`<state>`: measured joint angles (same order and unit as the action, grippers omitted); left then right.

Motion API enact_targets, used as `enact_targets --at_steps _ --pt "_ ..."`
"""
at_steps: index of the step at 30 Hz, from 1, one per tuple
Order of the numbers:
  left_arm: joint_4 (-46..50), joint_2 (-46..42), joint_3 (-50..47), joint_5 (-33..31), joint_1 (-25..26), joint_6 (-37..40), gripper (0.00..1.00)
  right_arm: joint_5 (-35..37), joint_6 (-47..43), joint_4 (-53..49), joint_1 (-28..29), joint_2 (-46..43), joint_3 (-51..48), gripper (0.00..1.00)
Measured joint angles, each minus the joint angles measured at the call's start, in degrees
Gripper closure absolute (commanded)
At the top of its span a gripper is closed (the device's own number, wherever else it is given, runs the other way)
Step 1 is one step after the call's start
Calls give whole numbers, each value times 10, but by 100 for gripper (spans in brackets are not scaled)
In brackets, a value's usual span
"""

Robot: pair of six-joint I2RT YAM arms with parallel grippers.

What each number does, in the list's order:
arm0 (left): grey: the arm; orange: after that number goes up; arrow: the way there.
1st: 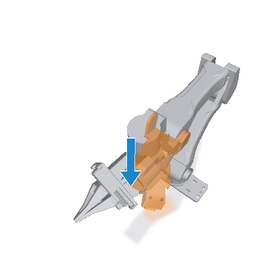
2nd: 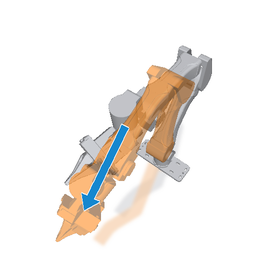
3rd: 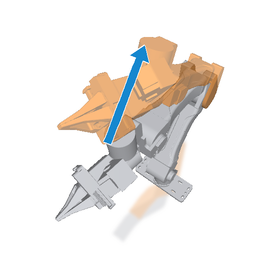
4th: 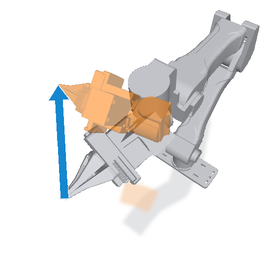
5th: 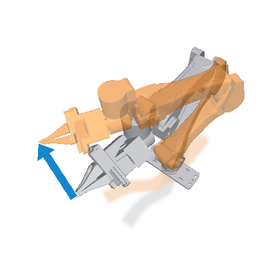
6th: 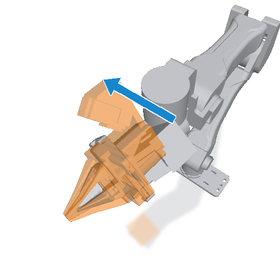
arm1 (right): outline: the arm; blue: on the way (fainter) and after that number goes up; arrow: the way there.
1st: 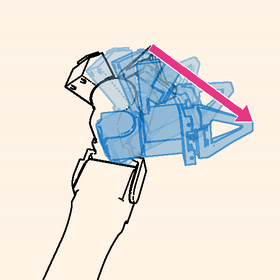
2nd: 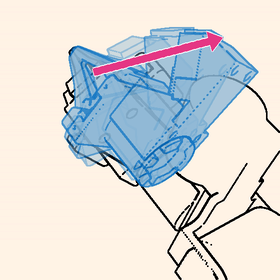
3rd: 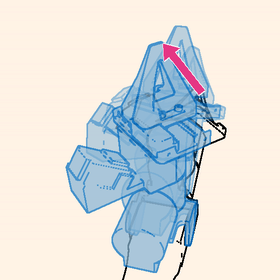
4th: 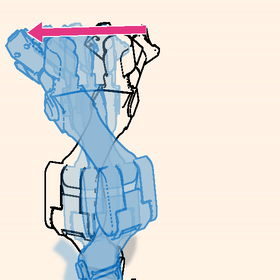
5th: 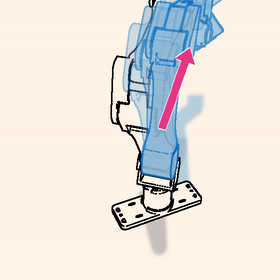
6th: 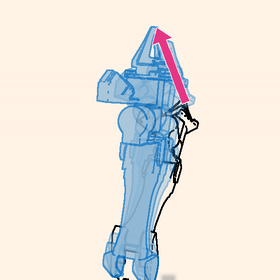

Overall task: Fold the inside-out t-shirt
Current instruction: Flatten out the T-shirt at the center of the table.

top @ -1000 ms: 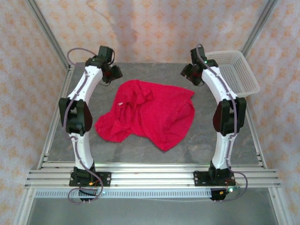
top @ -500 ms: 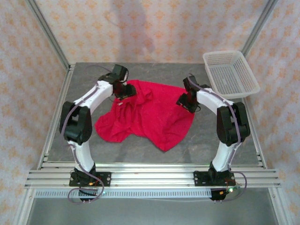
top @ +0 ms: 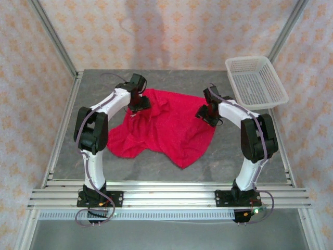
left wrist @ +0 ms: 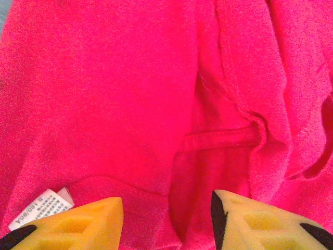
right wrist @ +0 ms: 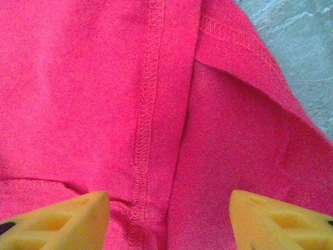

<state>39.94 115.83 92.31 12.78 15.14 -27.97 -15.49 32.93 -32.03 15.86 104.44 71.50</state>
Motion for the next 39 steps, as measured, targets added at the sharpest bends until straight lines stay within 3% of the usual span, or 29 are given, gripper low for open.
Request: enact_targets --at_steps 5,10,13,19,23,28,31,39 --pt "5 13 4 -14 0 1 60 0 0 0 -1 2 0 37" --pt "9 24 9 -18 0 8 89 0 0 0 -7 7 1 38" --pt "16 26 20 -26 0 8 99 0 0 0 -11 18 10 39" --pt "33 25 49 -40 0 9 100 -6 0 4 -11 68 55 44" --pt "49 4 58 -47 0 11 100 -6 -8 -3 -11 106 96 58" --pt "65 -41 69 -58 0 11 100 0 -26 -25 -11 123 136 88" --pt "73 -71 75 -62 -2 11 100 7 -38 -47 -10 123 152 97" --pt "106 -158 100 -67 -52 22 100 27 -78 -132 -10 88 181 100"
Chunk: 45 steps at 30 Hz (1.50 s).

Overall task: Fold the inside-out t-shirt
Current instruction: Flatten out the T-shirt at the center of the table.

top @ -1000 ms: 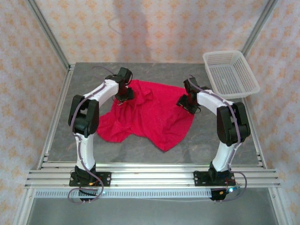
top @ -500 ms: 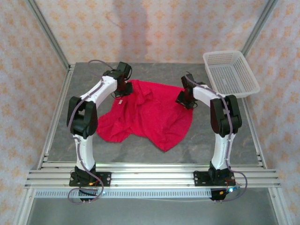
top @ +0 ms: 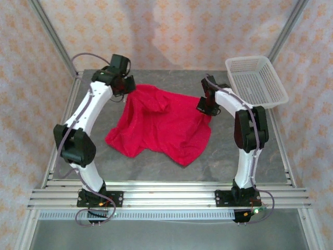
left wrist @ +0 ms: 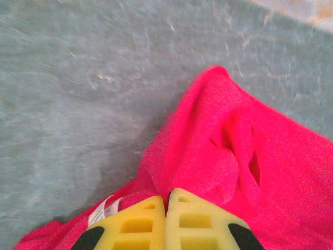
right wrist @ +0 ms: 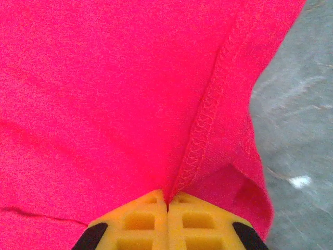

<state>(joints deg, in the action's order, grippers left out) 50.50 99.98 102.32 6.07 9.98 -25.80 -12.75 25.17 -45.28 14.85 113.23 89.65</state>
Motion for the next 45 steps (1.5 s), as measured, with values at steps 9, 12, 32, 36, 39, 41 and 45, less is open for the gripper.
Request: enact_targets --at_steps 9,12,32,36,39,41,45 --pt "21 -174 2 -7 -97 2 100 11 -21 -49 0 -204 25 100" --pt "21 -237 8 -13 -99 0 100 5 -21 -49 0 -281 29 100" --pt "-17 -215 139 -21 -100 -8 100 -21 5 -43 -30 -298 114 100" --pt "-24 17 248 -7 -101 -6 66 -17 4 -37 -44 -131 201 48" --pt "24 276 474 0 -100 -1 39 -6 0 -68 -53 24 346 30" --pt "75 419 603 -1 -100 -2 36 -3 -6 -97 -56 109 433 29" --pt "177 474 573 -21 -99 1 41 6 -13 -140 -53 141 433 28"
